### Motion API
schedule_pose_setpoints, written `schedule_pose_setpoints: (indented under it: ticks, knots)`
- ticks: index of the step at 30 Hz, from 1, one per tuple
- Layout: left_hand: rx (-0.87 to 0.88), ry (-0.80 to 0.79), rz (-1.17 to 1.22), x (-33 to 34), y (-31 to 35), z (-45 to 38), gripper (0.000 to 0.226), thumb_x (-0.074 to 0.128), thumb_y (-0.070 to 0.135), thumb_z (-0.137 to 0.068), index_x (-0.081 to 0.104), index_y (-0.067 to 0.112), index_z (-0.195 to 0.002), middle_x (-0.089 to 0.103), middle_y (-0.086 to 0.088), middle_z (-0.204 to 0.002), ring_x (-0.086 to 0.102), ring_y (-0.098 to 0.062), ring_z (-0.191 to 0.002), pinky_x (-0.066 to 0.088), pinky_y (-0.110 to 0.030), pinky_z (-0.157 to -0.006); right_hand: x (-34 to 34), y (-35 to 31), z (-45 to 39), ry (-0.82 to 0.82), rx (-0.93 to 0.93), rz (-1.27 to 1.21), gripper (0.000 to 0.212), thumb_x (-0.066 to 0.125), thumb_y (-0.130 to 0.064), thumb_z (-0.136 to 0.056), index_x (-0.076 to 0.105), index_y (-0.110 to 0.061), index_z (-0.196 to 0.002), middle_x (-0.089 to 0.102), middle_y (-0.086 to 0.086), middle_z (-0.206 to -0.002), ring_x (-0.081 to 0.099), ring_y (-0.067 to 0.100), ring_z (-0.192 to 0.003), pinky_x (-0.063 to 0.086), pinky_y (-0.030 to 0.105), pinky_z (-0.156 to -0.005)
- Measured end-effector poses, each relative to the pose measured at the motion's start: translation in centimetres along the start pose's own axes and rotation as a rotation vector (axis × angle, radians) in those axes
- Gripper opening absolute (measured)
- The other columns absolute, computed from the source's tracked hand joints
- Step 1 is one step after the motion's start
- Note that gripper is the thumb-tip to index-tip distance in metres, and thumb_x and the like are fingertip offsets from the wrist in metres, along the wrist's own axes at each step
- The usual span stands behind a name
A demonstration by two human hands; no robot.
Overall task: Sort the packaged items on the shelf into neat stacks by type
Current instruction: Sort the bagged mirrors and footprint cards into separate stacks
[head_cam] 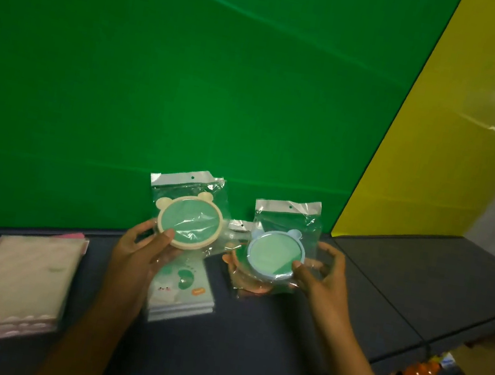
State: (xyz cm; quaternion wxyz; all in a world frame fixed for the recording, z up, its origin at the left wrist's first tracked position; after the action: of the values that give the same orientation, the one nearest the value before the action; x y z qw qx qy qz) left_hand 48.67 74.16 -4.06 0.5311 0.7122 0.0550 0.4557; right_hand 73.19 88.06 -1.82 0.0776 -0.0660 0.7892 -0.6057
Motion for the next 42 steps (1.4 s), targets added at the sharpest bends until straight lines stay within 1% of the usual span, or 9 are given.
schedule_pose_setpoints:
  ticks: [4,8,14,18,23,27,32,36,42]
  knots:
    - [0.036,0.095,0.005,0.8,-0.6,-0.7,0.037,0.063,0.005,-0.086,0.055,0.004,-0.122,0.067,-0.013,-0.111,0.071,-0.02,-0.089,0.058,-0.023,-0.066,0.7,1.2,-2.4,-0.104,-0.036,0.06,0.06,0.069,-0.005,-0.085,0.044,-0.033,-0.13,0.063,-0.003,-0.104,0.067,0.017,-0.09,0.059,0.035,-0.072]
    - [0.062,0.124,0.009,1.9,-1.4,-0.8,0.028,0.063,0.004,-0.086,0.057,0.01,-0.113,0.069,-0.014,-0.107,0.071,-0.021,-0.087,0.059,-0.024,-0.069,0.6,2.6,-4.9,-0.245,-0.1,0.118,0.04,0.067,-0.007,-0.086,0.059,-0.031,-0.117,0.064,-0.004,-0.117,0.066,0.018,-0.099,0.059,0.027,-0.069]
    - [0.098,0.144,0.006,3.8,-2.2,-0.8,0.03,0.065,0.005,-0.085,0.058,0.012,-0.113,0.072,-0.014,-0.102,0.072,-0.019,-0.083,0.058,-0.022,-0.064,0.6,5.1,-7.9,-0.365,-0.122,0.32,0.02,0.07,-0.02,-0.084,0.069,-0.032,-0.099,0.07,-0.007,-0.104,0.067,0.014,-0.094,0.058,0.047,-0.082]
    - [0.139,0.152,-0.061,4.0,-1.9,-0.8,0.032,0.067,0.008,-0.084,0.057,0.012,-0.114,0.073,-0.014,-0.1,0.071,-0.023,-0.088,0.06,-0.028,-0.075,1.1,5.9,-9.0,-0.468,-0.188,0.476,0.017,0.073,-0.03,-0.082,0.069,-0.033,-0.098,0.068,-0.007,-0.1,0.065,0.012,-0.091,0.056,0.04,-0.083]
    - [0.138,0.163,-0.137,4.0,-2.0,-0.3,0.039,0.067,0.011,-0.083,0.056,0.009,-0.12,0.072,-0.016,-0.105,0.068,-0.031,-0.096,0.055,-0.043,-0.087,0.7,6.6,-10.0,-0.538,-0.29,0.694,0.018,0.067,-0.044,-0.083,0.067,-0.039,-0.101,0.056,0.0,-0.096,0.051,0.019,-0.095,0.043,0.028,-0.079]
    - [0.133,0.165,-0.161,4.8,-2.6,0.1,0.033,0.067,0.009,-0.083,0.057,0.009,-0.115,0.073,-0.016,-0.099,0.071,-0.028,-0.086,0.06,-0.033,-0.072,-0.1,6.1,-10.4,-0.601,-0.314,0.683,0.018,0.065,-0.044,-0.086,0.067,-0.04,-0.103,0.053,-0.001,-0.096,0.05,0.013,-0.092,0.038,0.02,-0.074]
    - [0.113,0.121,-0.23,6.9,-2.7,0.3,0.034,0.067,0.008,-0.084,0.056,0.009,-0.116,0.074,-0.016,-0.097,0.073,-0.026,-0.081,0.06,-0.034,-0.075,-1.7,5.1,-11.5,-0.526,-0.344,0.651,0.025,0.062,-0.043,-0.089,0.059,-0.034,-0.112,0.054,-0.002,-0.108,0.053,0.012,-0.102,0.039,0.023,-0.081]
    - [0.076,0.075,-0.285,9.4,-3.2,0.2,0.031,0.066,0.005,-0.085,0.054,0.008,-0.113,0.073,-0.02,-0.095,0.073,-0.027,-0.079,0.06,-0.027,-0.068,-4.1,5.3,-12.6,-0.425,-0.368,0.808,0.044,0.055,-0.048,-0.092,0.048,-0.024,-0.128,0.051,0.0,-0.129,0.051,0.018,-0.117,0.046,0.034,-0.094]
    - [-0.006,0.023,-0.528,11.3,-6.1,-1.0,0.045,0.071,0.014,-0.083,0.052,0.007,-0.123,0.072,-0.017,-0.101,0.072,-0.028,-0.086,0.056,-0.044,-0.087,-6.6,5.7,-13.2,-0.383,-0.355,0.896,0.057,0.051,-0.051,-0.093,0.036,-0.019,-0.138,0.045,0.004,-0.14,0.045,0.023,-0.128,0.047,0.04,-0.097]
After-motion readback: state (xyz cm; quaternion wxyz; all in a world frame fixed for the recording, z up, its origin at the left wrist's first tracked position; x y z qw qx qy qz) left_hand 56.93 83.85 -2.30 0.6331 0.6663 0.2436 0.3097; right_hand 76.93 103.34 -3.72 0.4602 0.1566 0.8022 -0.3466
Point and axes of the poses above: each hand's wrist, its own z-axis away from the middle knuckle, its own x-axis out of the palm, y = z × x, the point moved 2 cm from there along -z, towards the middle knuckle
